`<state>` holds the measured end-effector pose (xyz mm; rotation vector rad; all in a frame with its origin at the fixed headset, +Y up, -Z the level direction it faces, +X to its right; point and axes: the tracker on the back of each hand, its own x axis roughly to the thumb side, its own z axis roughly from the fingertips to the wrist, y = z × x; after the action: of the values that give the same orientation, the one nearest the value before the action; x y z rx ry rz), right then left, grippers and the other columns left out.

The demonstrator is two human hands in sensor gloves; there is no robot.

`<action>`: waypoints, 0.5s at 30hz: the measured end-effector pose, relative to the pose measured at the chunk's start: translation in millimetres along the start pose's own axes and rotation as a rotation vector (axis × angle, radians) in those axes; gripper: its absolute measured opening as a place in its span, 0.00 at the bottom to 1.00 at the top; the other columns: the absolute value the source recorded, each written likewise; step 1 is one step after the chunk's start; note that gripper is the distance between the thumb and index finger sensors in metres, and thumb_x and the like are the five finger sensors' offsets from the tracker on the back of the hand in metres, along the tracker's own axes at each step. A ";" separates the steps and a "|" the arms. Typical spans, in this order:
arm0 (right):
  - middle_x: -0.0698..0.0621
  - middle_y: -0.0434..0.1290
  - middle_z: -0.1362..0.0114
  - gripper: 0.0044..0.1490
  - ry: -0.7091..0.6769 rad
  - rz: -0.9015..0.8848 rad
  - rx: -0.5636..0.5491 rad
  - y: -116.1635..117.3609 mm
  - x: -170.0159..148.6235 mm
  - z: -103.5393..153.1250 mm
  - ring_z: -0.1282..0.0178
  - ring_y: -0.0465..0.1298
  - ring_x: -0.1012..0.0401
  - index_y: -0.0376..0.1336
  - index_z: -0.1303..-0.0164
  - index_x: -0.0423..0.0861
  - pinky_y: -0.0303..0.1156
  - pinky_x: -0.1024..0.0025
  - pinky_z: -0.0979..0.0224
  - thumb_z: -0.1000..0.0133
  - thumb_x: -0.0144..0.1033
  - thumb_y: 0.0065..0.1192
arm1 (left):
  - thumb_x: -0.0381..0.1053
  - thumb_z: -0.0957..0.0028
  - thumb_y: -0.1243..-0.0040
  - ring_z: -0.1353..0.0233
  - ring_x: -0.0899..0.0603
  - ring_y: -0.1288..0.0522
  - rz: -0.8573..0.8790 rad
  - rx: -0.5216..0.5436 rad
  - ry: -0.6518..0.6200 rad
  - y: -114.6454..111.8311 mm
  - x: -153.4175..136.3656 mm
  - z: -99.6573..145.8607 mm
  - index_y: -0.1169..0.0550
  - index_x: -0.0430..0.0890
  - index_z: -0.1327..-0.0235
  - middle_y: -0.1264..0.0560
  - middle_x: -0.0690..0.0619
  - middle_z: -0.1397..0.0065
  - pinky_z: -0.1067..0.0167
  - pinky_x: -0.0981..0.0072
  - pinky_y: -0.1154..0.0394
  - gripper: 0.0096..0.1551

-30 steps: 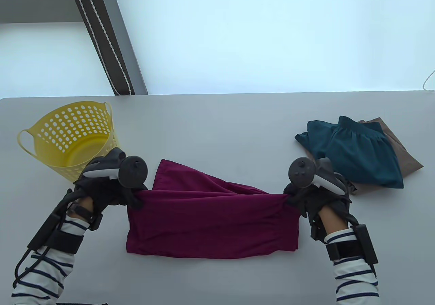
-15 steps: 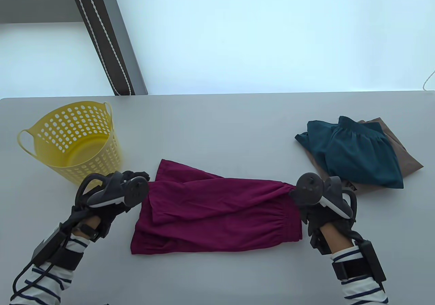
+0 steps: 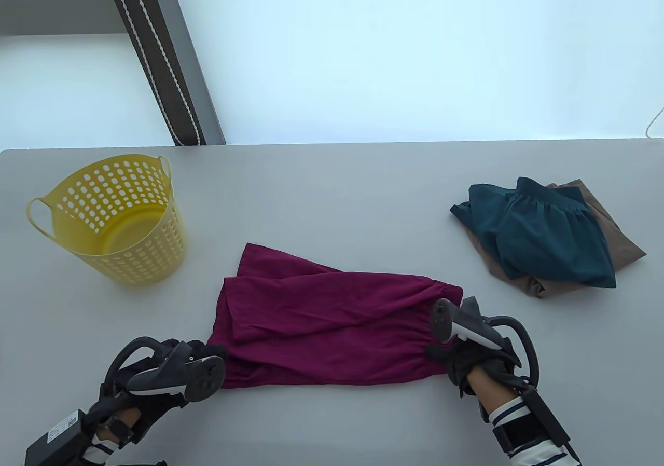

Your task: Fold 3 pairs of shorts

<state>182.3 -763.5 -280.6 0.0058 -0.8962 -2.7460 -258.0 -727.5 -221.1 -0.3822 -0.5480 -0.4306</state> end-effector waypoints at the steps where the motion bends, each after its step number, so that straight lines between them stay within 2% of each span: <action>1: 0.16 0.71 0.49 0.67 0.015 0.001 -0.007 -0.3 3.1 0.2 0.59 0.83 0.33 0.50 0.34 0.14 0.83 0.52 0.60 0.47 0.69 0.35 | 0.61 0.51 0.52 0.39 0.52 0.18 -0.031 -0.010 0.000 -0.1 1.2 -0.8 0.46 0.51 0.28 0.27 0.52 0.33 0.31 0.46 0.26 0.39; 3: 0.16 0.72 0.51 0.64 0.029 -0.058 -0.051 -2.1 6.4 0.5 0.61 0.84 0.34 0.54 0.37 0.13 0.84 0.54 0.62 0.44 0.66 0.40 | 0.61 0.51 0.52 0.39 0.52 0.18 -0.045 0.014 0.011 1.9 2.8 0.2 0.45 0.51 0.28 0.27 0.52 0.33 0.30 0.46 0.26 0.39; 5: 0.17 0.74 0.54 0.58 0.080 -0.073 -0.138 -2.3 7.2 0.3 0.65 0.85 0.36 0.57 0.39 0.14 0.85 0.56 0.65 0.43 0.61 0.43 | 0.61 0.51 0.52 0.39 0.52 0.18 -0.043 0.023 0.013 2.9 3.5 1.7 0.45 0.51 0.28 0.26 0.52 0.33 0.30 0.46 0.26 0.38; 6: 0.20 0.76 0.56 0.56 0.118 -0.066 -0.184 -3.5 4.6 -0.5 0.67 0.86 0.39 0.57 0.40 0.15 0.85 0.58 0.67 0.44 0.59 0.45 | 0.61 0.51 0.52 0.40 0.52 0.17 -0.049 0.028 0.017 2.9 3.4 2.7 0.45 0.51 0.28 0.26 0.52 0.33 0.30 0.46 0.26 0.38; 9: 0.27 0.76 0.56 0.50 0.158 -0.123 -0.223 -5.5 -6.7 -3.4 0.69 0.87 0.45 0.51 0.39 0.22 0.85 0.64 0.68 0.47 0.55 0.52 | 0.61 0.51 0.52 0.40 0.52 0.17 -0.064 0.029 0.024 1.8 3.2 4.2 0.45 0.50 0.28 0.26 0.53 0.33 0.30 0.47 0.26 0.39; 12: 0.32 0.74 0.56 0.48 0.151 -0.333 -0.191 -3.5 -23.7 -9.3 0.71 0.85 0.53 0.49 0.39 0.26 0.83 0.69 0.68 0.51 0.52 0.58 | 0.61 0.51 0.52 0.40 0.53 0.17 -0.086 0.032 0.036 2.4 2.6 5.4 0.45 0.50 0.28 0.26 0.53 0.33 0.31 0.47 0.26 0.39; 13: 0.32 0.74 0.58 0.48 0.154 -0.459 -0.220 -1.8 -30.8 -10.2 0.73 0.85 0.55 0.50 0.40 0.27 0.82 0.69 0.69 0.53 0.49 0.62 | 0.61 0.51 0.52 0.40 0.53 0.17 -0.088 0.035 0.039 2.8 2.4 5.9 0.45 0.50 0.28 0.26 0.53 0.33 0.31 0.47 0.26 0.39; 15: 0.35 0.75 0.58 0.45 0.173 -0.568 -0.276 -1.1 -42.2 -9.4 0.73 0.84 0.56 0.52 0.40 0.30 0.81 0.70 0.70 0.53 0.46 0.66 | 0.60 0.51 0.52 0.40 0.53 0.17 -0.087 0.043 0.037 3.4 2.4 7.3 0.44 0.50 0.28 0.26 0.53 0.34 0.31 0.47 0.26 0.38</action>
<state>223.7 -758.0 -292.0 0.5124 -0.5176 -3.2974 -257.6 -722.0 -214.8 -0.3095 -0.5380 -0.5083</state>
